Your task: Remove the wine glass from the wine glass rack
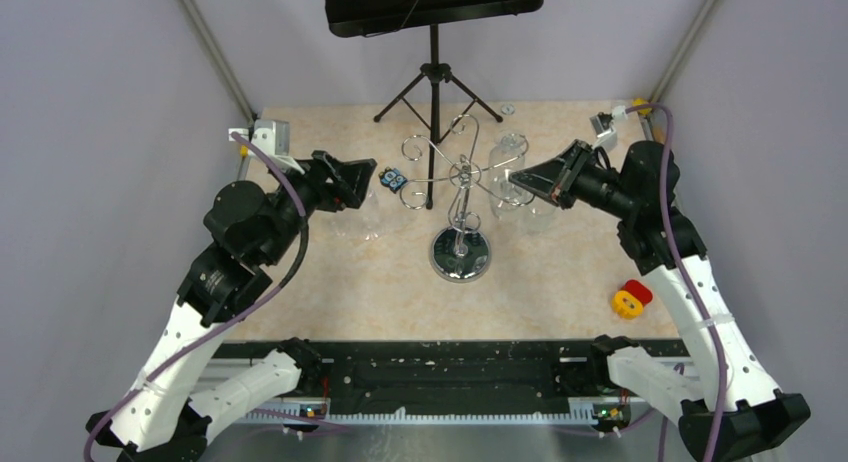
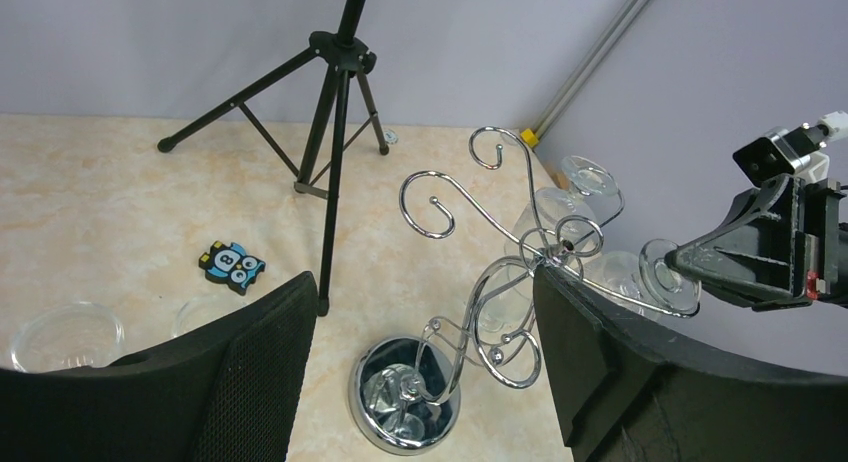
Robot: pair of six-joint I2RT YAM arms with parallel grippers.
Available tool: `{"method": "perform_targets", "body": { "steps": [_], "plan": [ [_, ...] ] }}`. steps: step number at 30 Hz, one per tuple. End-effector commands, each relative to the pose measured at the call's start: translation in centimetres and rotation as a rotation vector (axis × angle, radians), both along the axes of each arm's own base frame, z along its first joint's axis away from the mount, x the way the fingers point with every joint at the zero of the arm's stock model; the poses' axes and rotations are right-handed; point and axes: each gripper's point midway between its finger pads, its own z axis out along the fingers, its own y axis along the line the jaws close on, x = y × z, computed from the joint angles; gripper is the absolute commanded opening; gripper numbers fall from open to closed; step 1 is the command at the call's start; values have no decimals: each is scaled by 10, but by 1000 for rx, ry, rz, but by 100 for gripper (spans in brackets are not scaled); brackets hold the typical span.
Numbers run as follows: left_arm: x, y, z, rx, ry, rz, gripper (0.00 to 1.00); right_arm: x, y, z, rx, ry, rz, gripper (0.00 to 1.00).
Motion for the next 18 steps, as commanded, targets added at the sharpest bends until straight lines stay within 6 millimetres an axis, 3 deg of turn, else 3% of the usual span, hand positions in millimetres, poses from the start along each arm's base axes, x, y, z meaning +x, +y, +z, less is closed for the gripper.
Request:
{"method": "perform_targets", "body": {
  "steps": [1, 8, 14, 18],
  "plan": [
    [-1, -2, 10, -25, -33, -13, 82, 15, -3, 30, 54, -111, -80, 0],
    [-3, -14, 9, -10, -19, -79, 82, 31, -17, 25, 69, -63, -215, 0],
    [-8, -34, 9, -16, -2, -180, 82, 29, -36, 33, 69, -77, -330, 0],
    [-16, -58, 12, -48, 7, -312, 83, 22, -44, 41, 75, -91, -367, 0]
  ]
}}
